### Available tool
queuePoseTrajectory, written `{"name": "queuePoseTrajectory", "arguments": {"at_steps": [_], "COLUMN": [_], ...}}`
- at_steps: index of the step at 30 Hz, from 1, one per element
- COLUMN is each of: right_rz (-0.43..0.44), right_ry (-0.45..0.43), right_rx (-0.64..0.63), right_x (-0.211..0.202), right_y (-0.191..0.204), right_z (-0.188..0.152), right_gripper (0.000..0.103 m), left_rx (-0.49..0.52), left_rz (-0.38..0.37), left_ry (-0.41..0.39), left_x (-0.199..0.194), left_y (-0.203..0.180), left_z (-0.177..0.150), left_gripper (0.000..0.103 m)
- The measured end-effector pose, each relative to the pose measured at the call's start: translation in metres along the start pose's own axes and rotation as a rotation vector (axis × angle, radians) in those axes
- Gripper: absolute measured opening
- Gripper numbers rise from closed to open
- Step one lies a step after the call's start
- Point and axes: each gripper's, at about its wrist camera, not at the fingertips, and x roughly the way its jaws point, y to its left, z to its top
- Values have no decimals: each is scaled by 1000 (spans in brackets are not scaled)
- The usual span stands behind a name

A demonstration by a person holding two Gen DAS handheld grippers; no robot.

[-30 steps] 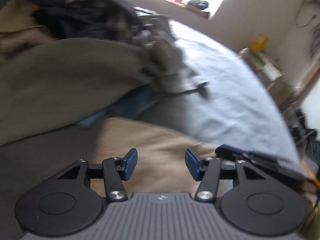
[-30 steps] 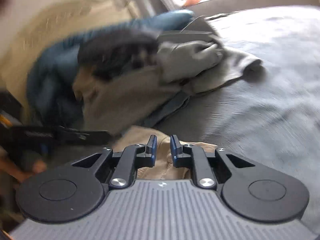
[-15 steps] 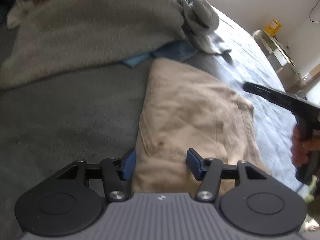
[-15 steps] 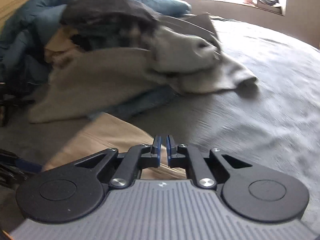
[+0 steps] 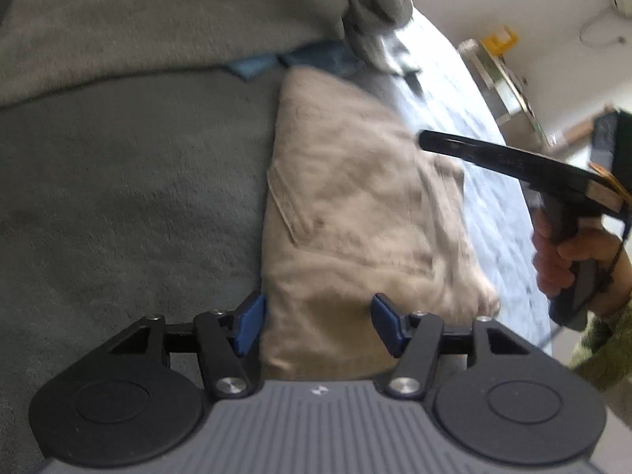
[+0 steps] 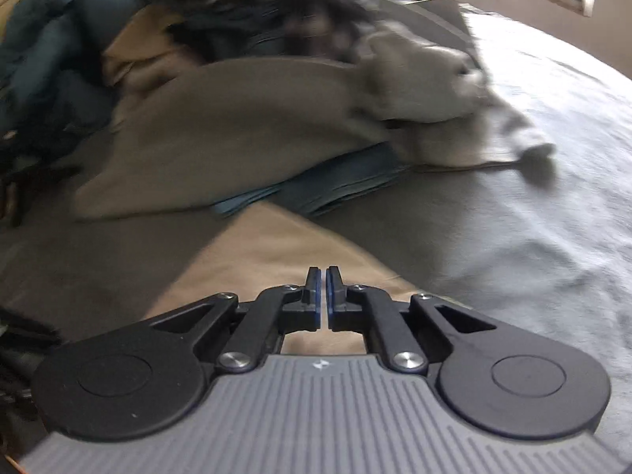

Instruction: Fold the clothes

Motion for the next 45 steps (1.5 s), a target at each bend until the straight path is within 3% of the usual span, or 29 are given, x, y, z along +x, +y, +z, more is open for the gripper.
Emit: {"name": "queuePoseTrajectory", "arguments": {"at_steps": [3, 7, 9, 13, 18, 22, 25, 28, 30, 35, 38, 42, 45], "right_rz": [-60, -55, -91, -55, 9, -46, -70, -82, -69, -109, -106, -131, -183], "right_ry": [101, 109, 90, 18, 78, 208, 201, 214, 155, 210, 222, 74, 5], "right_rx": [-9, 93, 89, 70, 55, 11, -6, 8, 48, 34, 12, 111, 76], "right_x": [30, 36, 16, -37, -67, -37, -21, -31, -50, -44, -41, -64, -45], "right_y": [1, -8, 2, 18, 43, 48, 46, 50, 46, 29, 28, 5, -19], "right_z": [-17, -21, -14, -12, -41, -80, -100, -88, -83, -113, -102, -62, -41], "right_gripper": [0, 0, 5, 5, 5, 4, 0, 0, 2, 1, 0, 2, 3], "left_rx": [28, 61, 50, 49, 51, 156, 240, 243, 233, 240, 238, 208, 196], "left_rz": [3, -4, -17, -46, -94, -32, 4, 16, 19, 51, 81, 103, 128], "left_ry": [45, 42, 50, 21, -38, 5, -4, 8, 12, 2, 4, 4, -2], "left_x": [14, 16, 10, -10, -11, 17, 15, 13, 12, 14, 14, 13, 12], "left_y": [2, 1, 1, 0, -5, -15, -22, -23, -22, -31, -36, -39, -43], "left_z": [-7, -11, -9, 0, 20, 13, 4, 5, 5, 1, 3, 3, 0], "left_gripper": [57, 57, 55, 55, 59, 60, 60, 60, 60, 62, 62, 63, 63]}}
